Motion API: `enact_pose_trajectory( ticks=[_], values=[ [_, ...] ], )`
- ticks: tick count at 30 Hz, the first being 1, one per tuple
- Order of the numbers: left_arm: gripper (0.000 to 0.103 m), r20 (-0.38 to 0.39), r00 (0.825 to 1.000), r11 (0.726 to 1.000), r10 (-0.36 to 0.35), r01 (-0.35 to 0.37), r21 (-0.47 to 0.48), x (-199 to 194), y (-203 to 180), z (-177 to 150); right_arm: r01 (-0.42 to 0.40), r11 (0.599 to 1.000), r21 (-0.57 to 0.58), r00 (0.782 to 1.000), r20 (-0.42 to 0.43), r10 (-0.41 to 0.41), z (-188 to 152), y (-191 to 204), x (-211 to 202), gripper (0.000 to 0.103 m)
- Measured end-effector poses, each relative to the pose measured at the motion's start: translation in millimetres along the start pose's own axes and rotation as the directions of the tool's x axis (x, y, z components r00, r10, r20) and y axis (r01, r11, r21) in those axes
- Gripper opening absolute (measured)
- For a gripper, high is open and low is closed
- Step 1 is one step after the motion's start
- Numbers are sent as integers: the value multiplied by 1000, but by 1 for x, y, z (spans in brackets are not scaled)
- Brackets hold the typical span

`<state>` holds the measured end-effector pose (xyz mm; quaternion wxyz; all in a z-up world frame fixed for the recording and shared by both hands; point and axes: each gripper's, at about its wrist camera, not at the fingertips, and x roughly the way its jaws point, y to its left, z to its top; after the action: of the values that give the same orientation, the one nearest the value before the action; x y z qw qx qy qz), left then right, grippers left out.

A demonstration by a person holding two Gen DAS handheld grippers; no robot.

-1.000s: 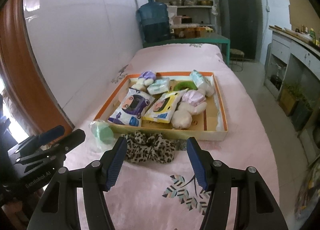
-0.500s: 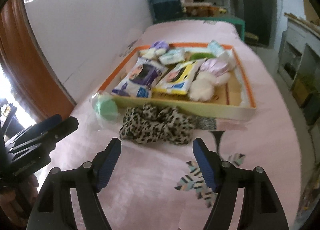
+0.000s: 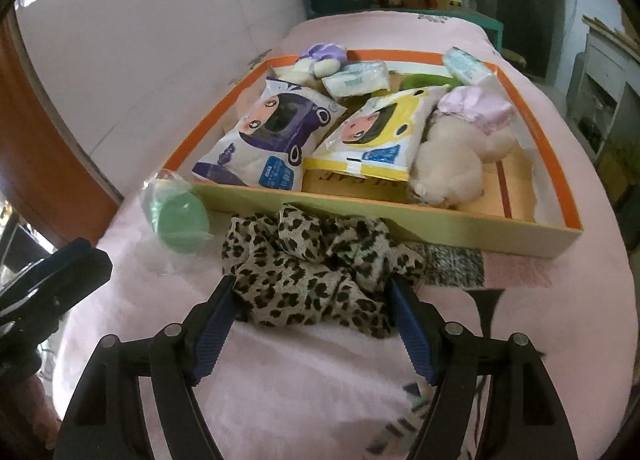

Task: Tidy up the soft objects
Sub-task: 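Grasp the leopard-print scrunchie with the right gripper while the left grasps the green mesh ball, then lift and carry the scrunchie and green ball over the tray while both grippers lower them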

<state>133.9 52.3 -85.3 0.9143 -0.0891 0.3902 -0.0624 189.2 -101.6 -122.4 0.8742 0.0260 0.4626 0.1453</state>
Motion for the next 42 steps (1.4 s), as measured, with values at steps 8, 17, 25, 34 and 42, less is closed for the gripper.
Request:
enact_pose_trajectory(
  ticks=[8,17,25,34,42],
  values=[
    [66,-59,997,998,-46,44,-34,37,0,9,45,997,-56,999,26,-43,-1,5,7,73],
    [65,-93,994,998,-50,47,-37,64,-6,12,63,998,-22,997,53,-62,-4,-5,4,39],
    [48,-93,995,999,-36,32,-41,75,-12,15,42,999,-2,997,58,-42,-4,-9,4,38],
    [46,-54,998,999,-33,32,-28,61,-14,11,48,999,-3,997,59,-48,-4,-9,3,38],
    [46,-8,999,999,-40,40,-16,40,-17,10,53,998,18,996,68,-54,-8,-11,-3,29]
  ],
)
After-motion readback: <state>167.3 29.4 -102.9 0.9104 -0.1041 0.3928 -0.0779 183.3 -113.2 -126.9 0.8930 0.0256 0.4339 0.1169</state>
